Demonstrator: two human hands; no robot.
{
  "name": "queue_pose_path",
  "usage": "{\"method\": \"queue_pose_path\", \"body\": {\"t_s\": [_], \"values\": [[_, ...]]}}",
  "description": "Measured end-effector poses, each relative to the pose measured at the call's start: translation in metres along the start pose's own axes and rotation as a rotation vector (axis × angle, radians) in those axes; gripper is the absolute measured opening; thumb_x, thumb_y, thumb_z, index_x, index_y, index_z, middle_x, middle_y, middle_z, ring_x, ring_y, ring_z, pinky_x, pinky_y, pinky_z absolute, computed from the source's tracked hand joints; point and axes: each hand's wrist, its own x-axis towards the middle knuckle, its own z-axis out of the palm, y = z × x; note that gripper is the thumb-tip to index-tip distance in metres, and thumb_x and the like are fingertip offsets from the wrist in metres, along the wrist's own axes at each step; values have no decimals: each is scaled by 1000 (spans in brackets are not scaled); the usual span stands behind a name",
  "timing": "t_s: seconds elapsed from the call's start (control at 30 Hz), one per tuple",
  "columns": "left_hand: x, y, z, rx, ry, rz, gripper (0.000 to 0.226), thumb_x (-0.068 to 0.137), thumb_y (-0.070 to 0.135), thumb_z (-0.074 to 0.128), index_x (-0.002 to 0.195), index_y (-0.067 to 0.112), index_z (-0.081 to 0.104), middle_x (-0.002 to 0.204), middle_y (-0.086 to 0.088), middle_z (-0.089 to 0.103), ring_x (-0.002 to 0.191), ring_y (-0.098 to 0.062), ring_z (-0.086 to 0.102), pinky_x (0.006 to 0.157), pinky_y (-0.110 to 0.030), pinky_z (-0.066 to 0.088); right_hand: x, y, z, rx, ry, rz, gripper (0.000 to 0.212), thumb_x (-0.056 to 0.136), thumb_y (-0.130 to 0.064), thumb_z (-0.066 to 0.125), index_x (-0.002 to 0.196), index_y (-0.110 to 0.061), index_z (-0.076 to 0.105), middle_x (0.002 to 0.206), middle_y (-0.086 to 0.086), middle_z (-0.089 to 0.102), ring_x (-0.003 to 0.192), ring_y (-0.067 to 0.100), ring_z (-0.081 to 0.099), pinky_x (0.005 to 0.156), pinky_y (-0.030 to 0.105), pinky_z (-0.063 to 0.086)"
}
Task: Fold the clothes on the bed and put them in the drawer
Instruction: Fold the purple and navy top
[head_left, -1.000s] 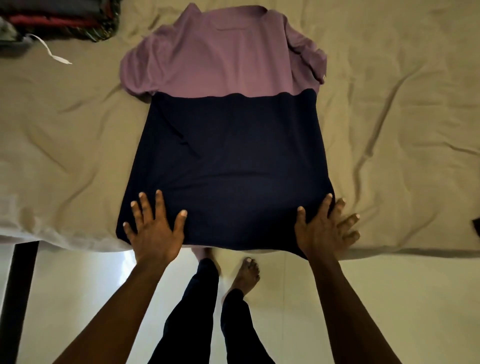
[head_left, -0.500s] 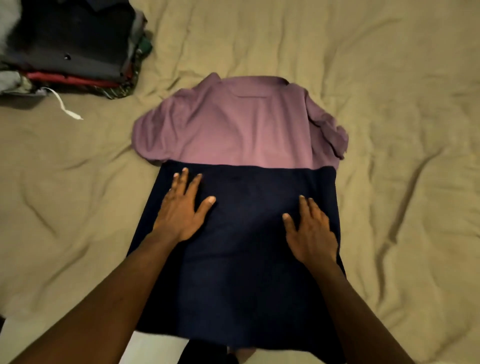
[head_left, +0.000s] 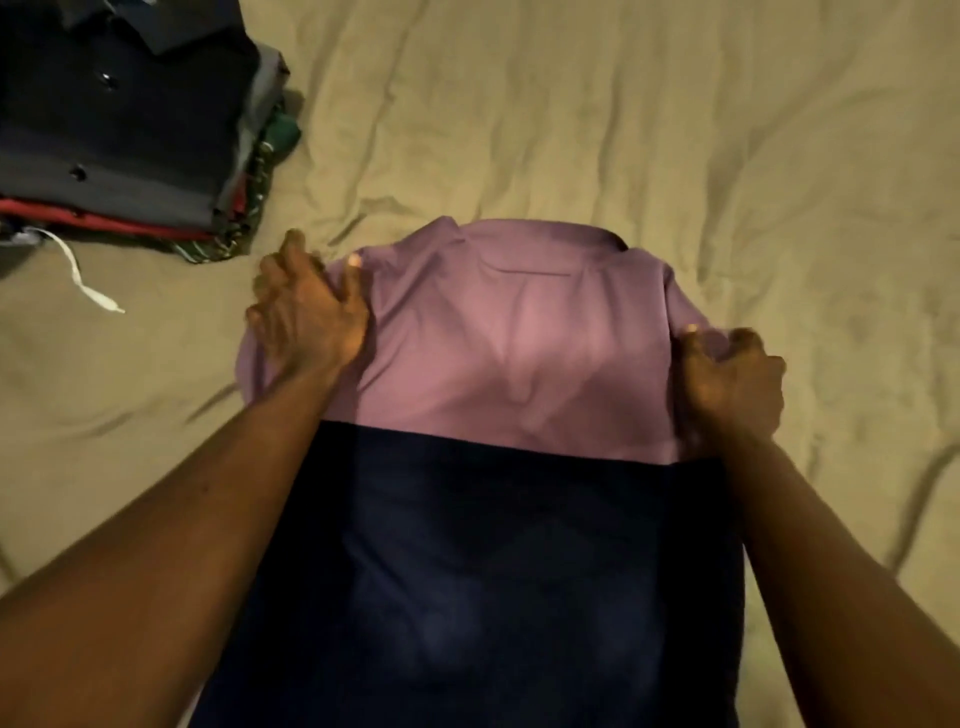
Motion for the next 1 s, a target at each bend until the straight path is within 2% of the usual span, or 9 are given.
{"method": "queue_pose_path", "body": {"t_s": [0.13, 0.23, 0.33, 0.47, 0.57, 0.7, 0.8, 0.9, 1.0], "values": [[44, 4, 2, 159, -146, 364, 39, 106, 45, 42, 118, 10, 54, 116, -26, 61, 103, -47, 61, 83, -52, 47, 46, -4, 2, -56, 111, -99, 29, 102, -33, 47, 118, -13, 61, 118, 24, 66, 110, 46, 60, 90, 46, 47], [97, 2, -1, 170, -60, 249, 39, 107, 42, 42, 113, 5, 54, 109, -33, 63, 99, -53, 61, 80, -56, 47, 87, 2, -6, -34, 278, -75, 31, 103, -34, 46, 117, -13, 63, 121, 22, 62, 111, 44, 58, 89, 46, 45], [119, -1, 4, 223, -104, 289, 41, 107, 44, 41, 115, 6, 53, 109, -34, 63, 101, -54, 61, 83, -57, 47, 112, 2, -5, -184, 183, -128, 35, 102, -37, 47, 117, -11, 65, 122, 23, 54, 113, 46, 55, 94, 51, 45], [110, 4, 14, 176, -90, 253, 44, 106, 47, 41, 116, 8, 55, 115, -30, 61, 105, -52, 59, 87, -56, 46, 108, -15, 2, -380, 345, -142, 36, 98, -32, 44, 122, -11, 61, 132, 20, 49, 126, 44, 42, 105, 55, 30], [103, 3, 11, 132, -79, 225, 49, 104, 56, 37, 115, 12, 54, 118, -25, 58, 107, -47, 57, 90, -56, 45, 89, -37, 15, -294, 384, -545, 44, 102, -42, 41, 138, -19, 53, 143, 11, 50, 131, 38, 43, 108, 51, 27], [108, -5, 6, 206, -165, 371, 48, 104, 55, 41, 118, 11, 53, 118, -24, 57, 105, -46, 57, 85, -55, 47, 84, -83, 42, -464, -5, -971, 36, 99, -39, 49, 127, -18, 56, 119, 16, 63, 110, 40, 53, 96, 50, 39], [122, -6, 0, 170, -159, 342, 46, 106, 52, 40, 116, 9, 54, 117, -26, 60, 104, -48, 59, 86, -55, 46, 95, -121, 38, -370, 39, -720, 21, 90, -26, 54, 109, -22, 63, 105, 13, 70, 105, 39, 58, 95, 48, 38], [127, -5, 0, 152, -152, 312, 47, 105, 52, 40, 112, 8, 54, 115, -27, 61, 103, -50, 60, 86, -55, 47, 103, -144, 32, -157, -181, -273, 34, 66, -35, 62, 95, -20, 70, 96, 9, 70, 98, 33, 62, 100, 43, 43], [123, -6, 3, 131, -181, 279, 44, 104, 52, 44, 110, 11, 57, 117, -24, 60, 105, -47, 60, 88, -52, 47, 101, -162, 33, 126, -349, -192, 42, 65, -48, 59, 87, -15, 74, 95, 9, 74, 92, 33, 66, 91, 42, 52]]}}
